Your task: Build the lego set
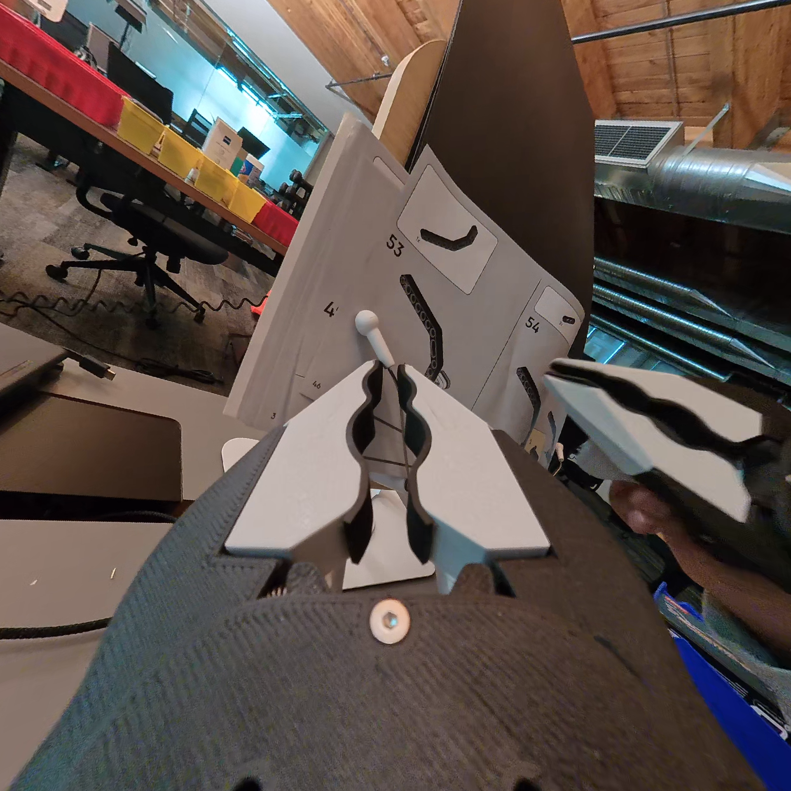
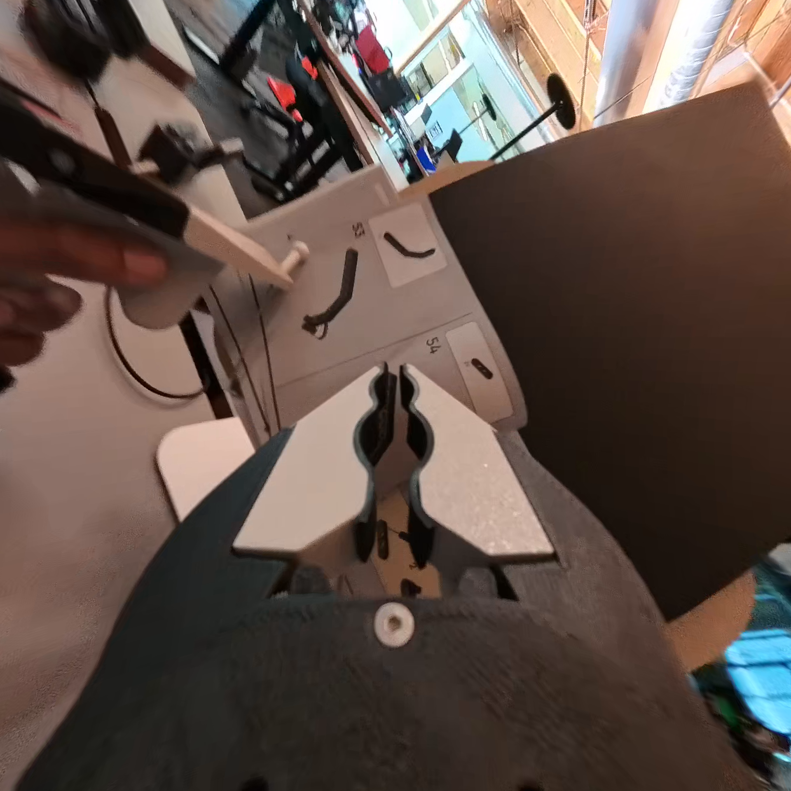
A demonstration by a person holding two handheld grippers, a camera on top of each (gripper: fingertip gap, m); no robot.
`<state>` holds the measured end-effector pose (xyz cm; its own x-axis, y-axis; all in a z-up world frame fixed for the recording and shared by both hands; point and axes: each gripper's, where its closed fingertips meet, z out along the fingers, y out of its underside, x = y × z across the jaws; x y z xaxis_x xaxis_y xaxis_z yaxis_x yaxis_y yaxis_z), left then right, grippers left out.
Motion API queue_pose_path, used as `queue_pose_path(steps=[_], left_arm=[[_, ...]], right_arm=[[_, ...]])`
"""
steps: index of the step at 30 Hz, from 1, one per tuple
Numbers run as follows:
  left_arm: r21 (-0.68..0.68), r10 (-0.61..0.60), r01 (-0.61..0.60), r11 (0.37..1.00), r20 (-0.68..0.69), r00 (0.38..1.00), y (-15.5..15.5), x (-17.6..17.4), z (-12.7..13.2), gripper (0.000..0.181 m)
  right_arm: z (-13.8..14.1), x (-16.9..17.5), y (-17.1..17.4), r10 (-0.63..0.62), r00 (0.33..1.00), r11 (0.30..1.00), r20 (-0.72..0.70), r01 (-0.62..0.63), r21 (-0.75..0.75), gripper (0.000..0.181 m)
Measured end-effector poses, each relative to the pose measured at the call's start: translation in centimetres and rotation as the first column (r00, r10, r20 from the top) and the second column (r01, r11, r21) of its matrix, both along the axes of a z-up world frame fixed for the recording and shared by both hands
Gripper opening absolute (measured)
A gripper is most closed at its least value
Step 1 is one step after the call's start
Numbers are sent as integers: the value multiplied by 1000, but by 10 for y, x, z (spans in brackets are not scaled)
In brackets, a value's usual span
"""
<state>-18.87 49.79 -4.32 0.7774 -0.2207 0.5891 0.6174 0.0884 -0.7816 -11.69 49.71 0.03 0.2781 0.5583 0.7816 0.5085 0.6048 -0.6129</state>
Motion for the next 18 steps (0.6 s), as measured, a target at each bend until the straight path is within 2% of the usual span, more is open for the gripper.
queue_pose_path(steps=[2, 6, 10, 18], left_arm=[[1, -1, 1, 1000, 0, 1000, 0, 0, 0, 3], [7, -9, 9, 1000, 23, 1000, -1, 0, 1, 3], [5, -10, 10, 1000, 27, 1000, 0, 1, 1, 2], [7, -9, 9, 1000, 21, 1000, -1, 2, 3, 2]], right_arm=[[-9, -5, 12, -46, 998, 998, 41, 45, 39, 0], [-22, -14, 30, -118, 991, 993, 68, 118, 12, 0], [-29, -21, 28, -122, 989, 991, 82, 118, 56, 0], [-39, -32, 22, -90, 990, 996, 110, 88, 23, 0]])
